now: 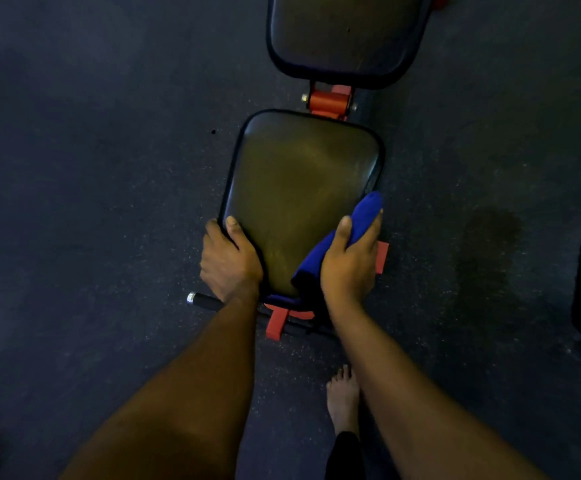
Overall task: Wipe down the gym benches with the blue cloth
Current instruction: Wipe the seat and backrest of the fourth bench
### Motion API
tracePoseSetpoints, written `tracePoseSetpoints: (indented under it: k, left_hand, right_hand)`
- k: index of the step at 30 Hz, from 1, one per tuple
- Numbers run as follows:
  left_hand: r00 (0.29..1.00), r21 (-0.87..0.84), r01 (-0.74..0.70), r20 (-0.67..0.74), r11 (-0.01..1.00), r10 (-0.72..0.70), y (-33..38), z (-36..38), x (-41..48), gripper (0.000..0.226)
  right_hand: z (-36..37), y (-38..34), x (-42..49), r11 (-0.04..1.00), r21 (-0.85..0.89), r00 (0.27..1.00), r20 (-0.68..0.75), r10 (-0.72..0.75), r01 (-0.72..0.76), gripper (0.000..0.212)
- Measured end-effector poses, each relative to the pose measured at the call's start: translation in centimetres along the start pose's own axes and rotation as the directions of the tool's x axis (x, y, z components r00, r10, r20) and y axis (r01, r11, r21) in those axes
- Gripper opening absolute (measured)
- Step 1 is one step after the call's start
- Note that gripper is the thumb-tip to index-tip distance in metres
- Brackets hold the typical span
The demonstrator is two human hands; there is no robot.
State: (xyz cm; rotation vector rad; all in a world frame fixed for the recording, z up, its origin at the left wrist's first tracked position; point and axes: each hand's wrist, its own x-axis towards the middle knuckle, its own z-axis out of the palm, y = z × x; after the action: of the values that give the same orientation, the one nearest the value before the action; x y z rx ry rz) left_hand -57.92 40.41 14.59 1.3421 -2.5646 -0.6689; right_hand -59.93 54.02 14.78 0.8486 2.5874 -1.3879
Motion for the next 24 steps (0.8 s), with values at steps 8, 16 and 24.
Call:
tracePoseSetpoints:
  k: [8,16,24]
  left_hand:
    - [1.000,0.014,-0.009,-0.008,1.000,0.009,-0.1,0.2,0.0,0.053]
    - [1.000,0.001,-0.004,0.003,1.000,0.004,0.2,-0.1,0.0,0.052]
    - [1.000,0.001,0.003,-0.004,1.000,-0.003,0.1,-0.1,0.0,0.051]
  right_hand:
    - [0.4,-1.7,1.9,0.992,-0.124,0.999,-0.054,-0.005,-0.002,0.065]
    - [0.2,-1.9,1.8,0.973,-0.227,0.999,0.018,-0.047,0.050,0.070]
    - [0.1,-3.4,6.2,0.990,-0.140,0.999,0.028,0.023,-0.019,0.065]
